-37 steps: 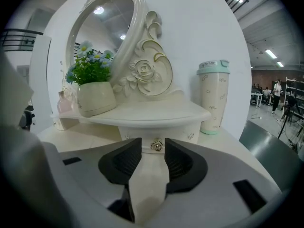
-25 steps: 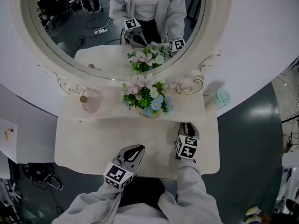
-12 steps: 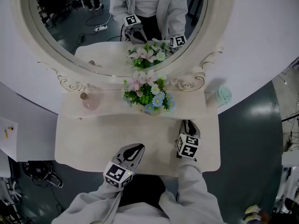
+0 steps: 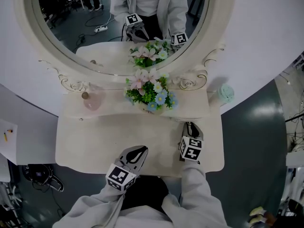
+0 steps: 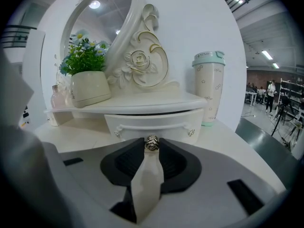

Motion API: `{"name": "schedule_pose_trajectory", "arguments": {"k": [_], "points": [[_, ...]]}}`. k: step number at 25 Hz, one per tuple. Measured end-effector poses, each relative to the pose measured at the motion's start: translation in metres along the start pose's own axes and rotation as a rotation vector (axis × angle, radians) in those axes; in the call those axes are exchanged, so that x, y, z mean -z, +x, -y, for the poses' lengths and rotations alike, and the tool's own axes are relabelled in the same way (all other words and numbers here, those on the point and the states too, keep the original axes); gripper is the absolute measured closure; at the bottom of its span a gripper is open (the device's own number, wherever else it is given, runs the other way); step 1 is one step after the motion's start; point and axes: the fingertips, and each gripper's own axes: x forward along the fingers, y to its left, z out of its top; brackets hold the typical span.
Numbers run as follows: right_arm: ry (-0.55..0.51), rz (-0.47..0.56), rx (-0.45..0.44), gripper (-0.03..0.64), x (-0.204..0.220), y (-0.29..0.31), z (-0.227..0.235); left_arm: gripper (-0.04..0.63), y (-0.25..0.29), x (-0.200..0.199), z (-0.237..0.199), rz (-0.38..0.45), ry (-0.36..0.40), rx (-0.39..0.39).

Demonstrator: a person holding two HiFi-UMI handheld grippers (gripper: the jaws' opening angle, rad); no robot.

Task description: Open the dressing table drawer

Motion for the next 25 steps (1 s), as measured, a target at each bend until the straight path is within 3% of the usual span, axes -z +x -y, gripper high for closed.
{"name": "schedule_pose_trajectory", "arguments": {"k": [25], "points": [[-0.007, 0.021, -0.014, 0.509, 0.009, -0.017, -0.001, 0.566, -0.004, 0.001, 0.013, 0.024, 0.004, -0.007]]}}
